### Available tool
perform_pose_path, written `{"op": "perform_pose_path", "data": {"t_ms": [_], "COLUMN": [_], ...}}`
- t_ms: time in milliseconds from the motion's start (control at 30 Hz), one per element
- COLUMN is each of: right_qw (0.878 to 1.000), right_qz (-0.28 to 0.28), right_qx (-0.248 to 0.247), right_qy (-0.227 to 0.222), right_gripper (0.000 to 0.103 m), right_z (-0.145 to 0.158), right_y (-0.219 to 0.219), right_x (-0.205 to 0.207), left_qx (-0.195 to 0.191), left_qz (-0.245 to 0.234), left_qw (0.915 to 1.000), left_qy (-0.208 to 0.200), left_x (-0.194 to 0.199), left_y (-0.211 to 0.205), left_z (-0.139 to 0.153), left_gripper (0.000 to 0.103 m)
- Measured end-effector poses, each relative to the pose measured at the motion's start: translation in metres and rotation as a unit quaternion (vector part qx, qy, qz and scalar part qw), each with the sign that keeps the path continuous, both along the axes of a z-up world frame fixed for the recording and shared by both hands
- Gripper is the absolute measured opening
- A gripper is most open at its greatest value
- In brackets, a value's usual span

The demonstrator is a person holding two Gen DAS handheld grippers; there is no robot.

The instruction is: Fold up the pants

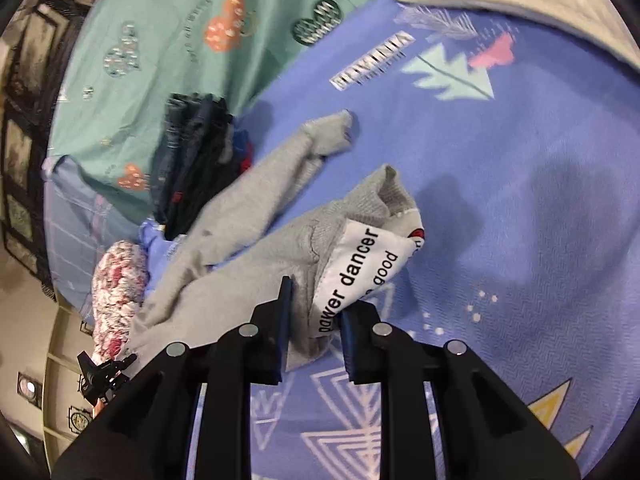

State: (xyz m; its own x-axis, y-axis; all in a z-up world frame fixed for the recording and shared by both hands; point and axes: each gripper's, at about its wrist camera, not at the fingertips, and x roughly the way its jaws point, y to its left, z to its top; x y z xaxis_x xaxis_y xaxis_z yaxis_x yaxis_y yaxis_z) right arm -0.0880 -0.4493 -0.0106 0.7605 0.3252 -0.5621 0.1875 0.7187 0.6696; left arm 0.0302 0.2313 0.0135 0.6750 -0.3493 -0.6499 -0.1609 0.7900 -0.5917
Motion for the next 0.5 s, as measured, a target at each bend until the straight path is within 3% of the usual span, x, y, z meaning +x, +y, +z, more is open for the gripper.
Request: {"op": "perform_pose_path", "data": {"t_ms": [167, 300, 400, 500], "right_qw": [0.997, 0.995, 0.998, 0.994], "right_qz": [0.005, 0.005, 0.031, 0.022], "right_qx": [0.009, -0.018, -0.045, -0.069], "right_qy": [-0.078, -0.102, -0.043, 0.082], "right_gripper": [0.021, 0.021, 0.023, 0.032], "right_z": [0.062, 0.103, 0.087, 0.031], "right_y": [-0.004, -0.014, -0.014, -0.023], "right_x": [-0.039, -0.082, -0.093, -0.088], "left_qx": [-0.012, 0.002, 0.010, -0.001], "left_qz": [-0.016, -0.030, -0.033, -0.037], "left_qw": [0.9989, 0.9993, 0.9975, 0.9914], "left_qy": [-0.044, -0.021, 0.062, 0.126], "left_x": [-0.041, -0.070, -0.073, -0.076], "left_y": [-0.003, -0.003, 0.002, 0.010], "left_z": [0.043, 0.035, -0.012, -0.052], "left_gripper": [0.006, 0.006, 0.008, 0.012]}}
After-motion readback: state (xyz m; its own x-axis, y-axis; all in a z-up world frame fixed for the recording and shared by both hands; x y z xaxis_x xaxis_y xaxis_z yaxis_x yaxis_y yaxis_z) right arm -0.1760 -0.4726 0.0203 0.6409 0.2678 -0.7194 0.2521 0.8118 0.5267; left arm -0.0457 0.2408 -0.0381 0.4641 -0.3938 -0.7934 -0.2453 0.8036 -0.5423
